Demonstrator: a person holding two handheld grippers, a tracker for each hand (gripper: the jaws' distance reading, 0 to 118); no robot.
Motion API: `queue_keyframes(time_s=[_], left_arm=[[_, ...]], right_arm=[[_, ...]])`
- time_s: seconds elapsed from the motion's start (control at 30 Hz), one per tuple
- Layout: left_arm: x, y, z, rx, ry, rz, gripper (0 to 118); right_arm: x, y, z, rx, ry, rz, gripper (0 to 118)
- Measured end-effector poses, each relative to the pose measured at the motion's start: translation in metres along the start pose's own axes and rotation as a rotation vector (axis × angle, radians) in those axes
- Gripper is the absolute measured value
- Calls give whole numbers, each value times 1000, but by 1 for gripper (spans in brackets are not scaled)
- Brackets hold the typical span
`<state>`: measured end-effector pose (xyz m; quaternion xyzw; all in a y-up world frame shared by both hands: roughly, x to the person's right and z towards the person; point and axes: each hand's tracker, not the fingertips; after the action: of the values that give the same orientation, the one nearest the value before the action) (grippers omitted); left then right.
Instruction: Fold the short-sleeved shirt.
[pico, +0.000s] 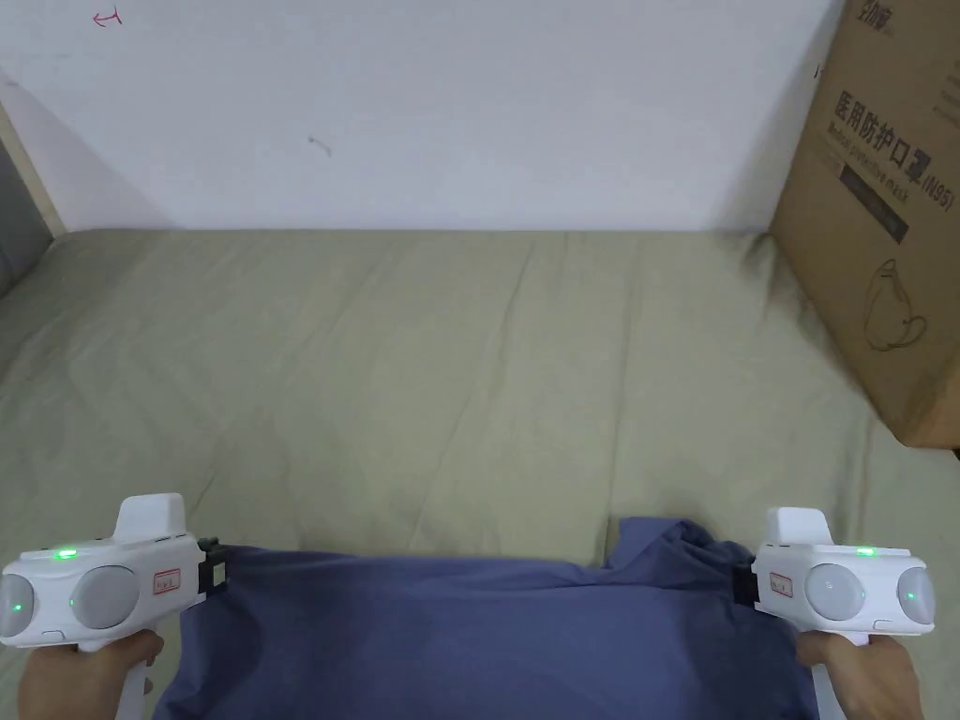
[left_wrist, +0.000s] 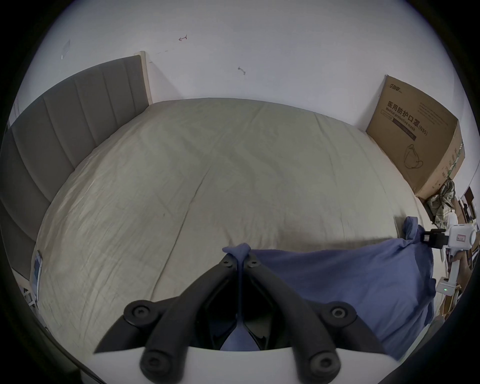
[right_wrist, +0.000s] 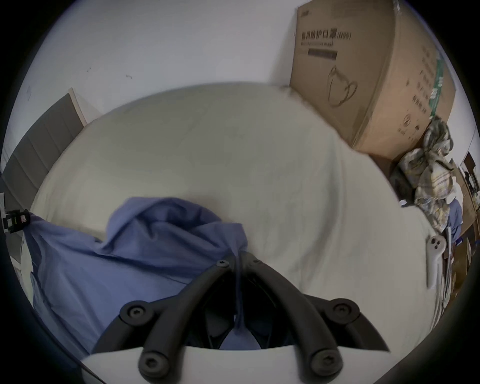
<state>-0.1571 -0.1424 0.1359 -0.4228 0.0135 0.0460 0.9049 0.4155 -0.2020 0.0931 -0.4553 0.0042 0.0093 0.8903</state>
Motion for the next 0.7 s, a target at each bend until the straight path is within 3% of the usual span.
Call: queue_keyframes(time_s=[0.33,0.7], left_arm=[[-14,-33,70,31,9,35,0],[-26,-120,147,1,-6,24,0]], right_arm=[[-2,-38,167,239,93,20,2],[1,-150,256,251,149,-27,2]])
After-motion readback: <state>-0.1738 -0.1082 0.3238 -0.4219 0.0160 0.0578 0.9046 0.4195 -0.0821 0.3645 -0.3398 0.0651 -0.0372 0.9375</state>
